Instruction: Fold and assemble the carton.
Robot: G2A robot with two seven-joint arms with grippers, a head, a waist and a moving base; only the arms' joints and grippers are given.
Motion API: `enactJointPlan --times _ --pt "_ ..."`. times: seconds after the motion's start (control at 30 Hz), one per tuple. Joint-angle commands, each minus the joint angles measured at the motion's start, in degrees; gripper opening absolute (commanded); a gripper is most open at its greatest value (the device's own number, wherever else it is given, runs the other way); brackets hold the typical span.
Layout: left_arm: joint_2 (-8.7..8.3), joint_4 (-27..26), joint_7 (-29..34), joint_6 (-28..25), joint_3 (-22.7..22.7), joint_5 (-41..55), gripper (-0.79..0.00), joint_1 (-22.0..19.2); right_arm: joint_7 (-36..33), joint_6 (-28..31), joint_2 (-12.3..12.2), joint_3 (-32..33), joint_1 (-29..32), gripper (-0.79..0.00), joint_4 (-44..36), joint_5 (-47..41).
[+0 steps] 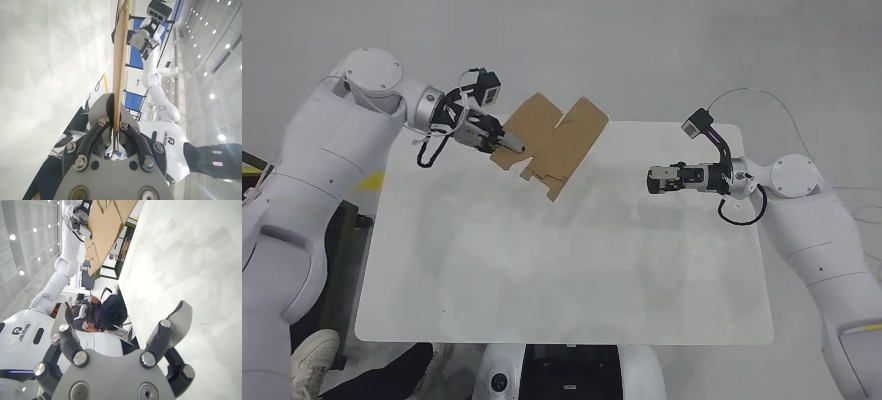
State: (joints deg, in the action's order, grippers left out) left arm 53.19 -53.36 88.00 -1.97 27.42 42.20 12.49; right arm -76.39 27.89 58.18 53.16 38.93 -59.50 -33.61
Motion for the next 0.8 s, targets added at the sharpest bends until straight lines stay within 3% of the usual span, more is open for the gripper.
enactJointPlan --times 0.0,0.27,0.47,0.6,0.77 --pt "-0.62 -1.8 0.0 -0.3 -0.7 -0.2 -0.785 0.7 0.0 0.0 0.0 0.0 0.0 0.0 0.0 0.0" --pt "-3.11 -9.6 0.0 -2.8 -6.4 2.1 -0.785 1.7 0.0 0.0 0.0 0.0 0.0 0.0 0.0 0.0" --pt "-4.94 -14.0 0.0 -5.2 -13.2 4.9 -0.785 -0.6 1.4 -1.1 0.0 0.0 0.9 0.0 -0.6 0.5" --pt "-5.8 -16.0 0.0 -7.1 -17.7 8.1 -0.785 -2.9 -1.7 -1.7 0.3 -0.4 -0.1 0.0 0.7 0.6" --pt "-6.42 -19.0 0.0 -6.8 -17.7 8.8 -0.785 -2.8 -4.4 -4.4 0.9 -2.9 -2.2 0.0 1.1 1.0"
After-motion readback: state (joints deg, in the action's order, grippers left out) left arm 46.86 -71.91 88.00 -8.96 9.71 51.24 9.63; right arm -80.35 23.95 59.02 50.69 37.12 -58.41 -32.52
